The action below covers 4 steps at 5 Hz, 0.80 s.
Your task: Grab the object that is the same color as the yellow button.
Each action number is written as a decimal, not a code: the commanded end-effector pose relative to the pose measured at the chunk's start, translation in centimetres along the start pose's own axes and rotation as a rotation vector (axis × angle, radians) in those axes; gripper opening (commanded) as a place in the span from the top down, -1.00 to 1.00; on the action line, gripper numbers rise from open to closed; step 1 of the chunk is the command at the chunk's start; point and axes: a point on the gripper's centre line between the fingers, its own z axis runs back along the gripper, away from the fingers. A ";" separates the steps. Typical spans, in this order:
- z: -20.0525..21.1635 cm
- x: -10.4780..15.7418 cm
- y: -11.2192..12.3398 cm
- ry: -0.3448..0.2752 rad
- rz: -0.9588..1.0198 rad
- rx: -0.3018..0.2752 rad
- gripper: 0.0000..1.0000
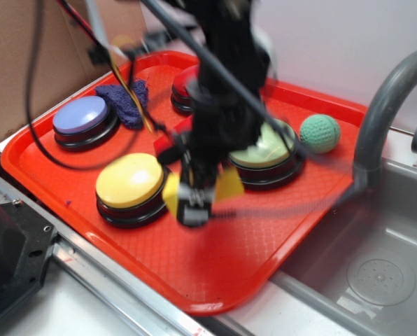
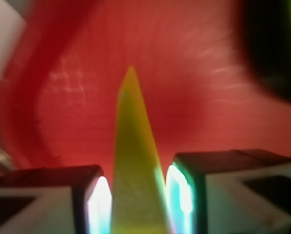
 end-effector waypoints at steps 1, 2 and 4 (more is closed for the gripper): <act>9.5 -7.2 0.5 -0.179 0.342 0.030 1.00; 13.9 -10.4 1.8 -0.227 0.386 0.053 1.00; 18.9 -14.5 -0.2 -0.356 0.452 0.136 1.00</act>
